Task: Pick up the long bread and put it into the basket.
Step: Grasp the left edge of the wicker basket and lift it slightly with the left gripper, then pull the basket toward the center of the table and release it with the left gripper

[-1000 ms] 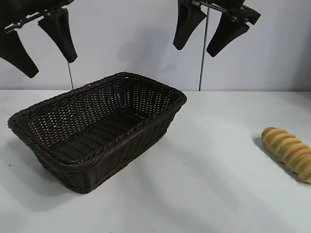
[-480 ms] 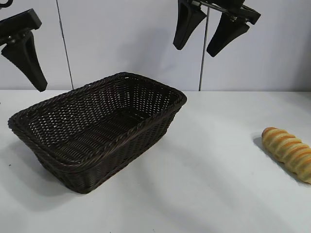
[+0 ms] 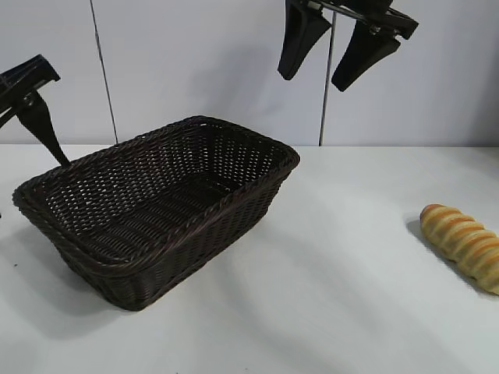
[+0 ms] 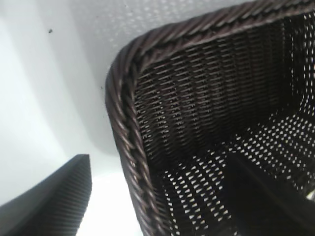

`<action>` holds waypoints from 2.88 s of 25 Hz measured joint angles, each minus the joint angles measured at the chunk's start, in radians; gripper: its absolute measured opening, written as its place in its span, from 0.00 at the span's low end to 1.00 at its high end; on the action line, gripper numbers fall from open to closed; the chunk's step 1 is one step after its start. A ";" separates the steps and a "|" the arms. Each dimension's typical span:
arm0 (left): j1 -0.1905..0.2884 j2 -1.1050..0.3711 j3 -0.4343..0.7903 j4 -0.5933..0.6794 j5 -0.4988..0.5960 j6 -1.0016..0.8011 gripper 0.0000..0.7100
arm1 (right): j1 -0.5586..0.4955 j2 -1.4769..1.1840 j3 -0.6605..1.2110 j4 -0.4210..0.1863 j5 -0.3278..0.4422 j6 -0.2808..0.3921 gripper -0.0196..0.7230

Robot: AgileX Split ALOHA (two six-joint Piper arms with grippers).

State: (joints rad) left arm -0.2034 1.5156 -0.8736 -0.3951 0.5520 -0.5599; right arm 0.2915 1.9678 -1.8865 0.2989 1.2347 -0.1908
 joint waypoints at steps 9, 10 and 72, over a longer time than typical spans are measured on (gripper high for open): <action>0.000 0.000 0.000 0.000 -0.007 -0.005 0.76 | 0.000 0.000 0.000 0.000 0.000 0.002 0.78; 0.000 0.000 0.000 0.000 -0.007 -0.006 0.76 | 0.000 0.000 0.000 0.000 0.000 0.002 0.78; 0.059 0.572 -0.771 -0.073 0.652 0.718 0.41 | 0.000 0.000 0.000 0.000 0.001 0.015 0.78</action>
State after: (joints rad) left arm -0.1443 2.0878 -1.6444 -0.4677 1.2037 0.1576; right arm 0.2915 1.9678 -1.8865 0.2989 1.2356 -0.1757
